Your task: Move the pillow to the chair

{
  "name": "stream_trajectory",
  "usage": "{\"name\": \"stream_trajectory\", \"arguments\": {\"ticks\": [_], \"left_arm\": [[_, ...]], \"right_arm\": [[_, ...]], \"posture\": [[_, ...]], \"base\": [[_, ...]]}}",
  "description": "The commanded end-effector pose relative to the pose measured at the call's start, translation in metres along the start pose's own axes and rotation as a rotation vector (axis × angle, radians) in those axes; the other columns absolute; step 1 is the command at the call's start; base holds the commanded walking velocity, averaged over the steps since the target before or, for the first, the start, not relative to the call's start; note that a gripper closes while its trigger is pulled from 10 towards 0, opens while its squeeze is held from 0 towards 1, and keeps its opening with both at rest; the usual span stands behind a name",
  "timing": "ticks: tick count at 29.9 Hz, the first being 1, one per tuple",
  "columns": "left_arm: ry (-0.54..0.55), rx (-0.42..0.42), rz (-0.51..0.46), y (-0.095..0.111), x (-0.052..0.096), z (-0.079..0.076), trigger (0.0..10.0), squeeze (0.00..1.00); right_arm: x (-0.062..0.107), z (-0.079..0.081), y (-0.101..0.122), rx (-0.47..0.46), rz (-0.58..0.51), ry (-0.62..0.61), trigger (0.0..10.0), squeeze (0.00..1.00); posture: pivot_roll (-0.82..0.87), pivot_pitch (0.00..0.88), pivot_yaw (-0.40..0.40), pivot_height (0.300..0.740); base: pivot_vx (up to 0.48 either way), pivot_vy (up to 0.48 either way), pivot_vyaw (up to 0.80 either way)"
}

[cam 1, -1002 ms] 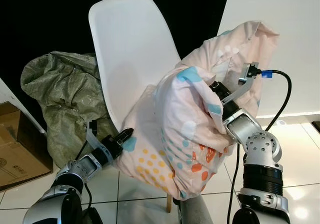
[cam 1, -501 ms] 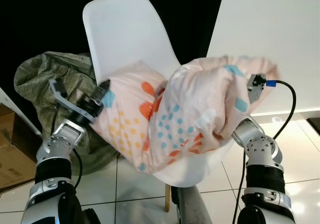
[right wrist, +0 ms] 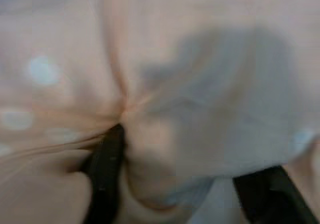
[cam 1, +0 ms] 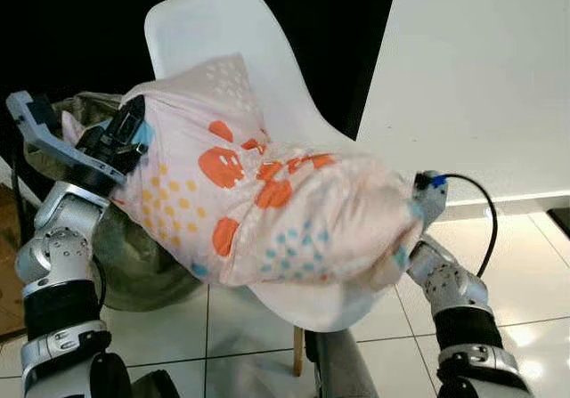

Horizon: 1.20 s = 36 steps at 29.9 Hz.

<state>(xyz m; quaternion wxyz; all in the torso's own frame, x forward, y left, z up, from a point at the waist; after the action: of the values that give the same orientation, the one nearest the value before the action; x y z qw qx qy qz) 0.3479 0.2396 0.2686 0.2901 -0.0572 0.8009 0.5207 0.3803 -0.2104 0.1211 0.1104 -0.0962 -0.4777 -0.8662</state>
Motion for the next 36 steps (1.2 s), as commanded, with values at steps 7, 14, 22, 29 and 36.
{"name": "stream_trajectory", "arguments": {"ticks": [7, 14, 22, 29, 36], "left_arm": [[0.122, 0.044, 0.176, -0.051, 0.038, -0.003, 10.0, 0.00], [0.158, -0.004, 0.232, -0.062, 0.048, -0.006, 10.0, 1.00], [0.201, -0.231, 0.245, -0.027, 0.040, 0.004, 10.0, 1.00], [0.178, -0.379, 0.175, 0.019, 0.028, 0.001, 10.0, 1.00], [0.231, -0.493, 0.202, 0.037, 0.030, 0.005, 10.0, 1.00]], "right_arm": [[0.008, -0.038, 0.026, 0.174, -0.087, -0.212, 10.0, 1.00], [0.016, -0.052, 0.049, 0.298, -0.197, -0.350, 10.0, 1.00], [0.018, -0.058, 0.059, 0.262, -0.259, -0.371, 10.0, 1.00], [0.012, -0.046, 0.061, 0.127, -0.281, -0.239, 10.0, 1.00], [0.017, -0.045, 0.084, 0.171, -0.373, -0.236, 10.0, 1.00]], "posture": [[-0.21, 0.196, 0.016, 0.471], [-0.20, 0.187, 0.012, 0.471], [-0.20, 0.171, 0.009, 0.471], [-0.19, 0.150, 0.009, 0.471], [-0.19, 0.129, 0.010, 0.471]], "base": [[0.000, 0.000, 0.00], [0.000, 0.000, 0.00], [0.000, 0.000, 0.00], [0.000, 0.000, 0.00], [0.000, 0.000, 0.00]]}}
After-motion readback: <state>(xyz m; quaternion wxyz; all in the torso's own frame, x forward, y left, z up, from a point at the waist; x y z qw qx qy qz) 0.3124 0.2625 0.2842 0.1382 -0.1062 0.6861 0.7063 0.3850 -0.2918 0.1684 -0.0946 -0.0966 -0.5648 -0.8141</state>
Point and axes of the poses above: a point about 5 cm out from each wrist's last joint towards the gripper, its own x axis pointing back from the gripper into the wrist, its own y axis along the axis of the wrist's last joint, z = x × y, the point moved 2 cm from there along -x, pointing out of the wrist towards the gripper, and after that the axes turned 8 degrees about -x, right-handed, at the moved point
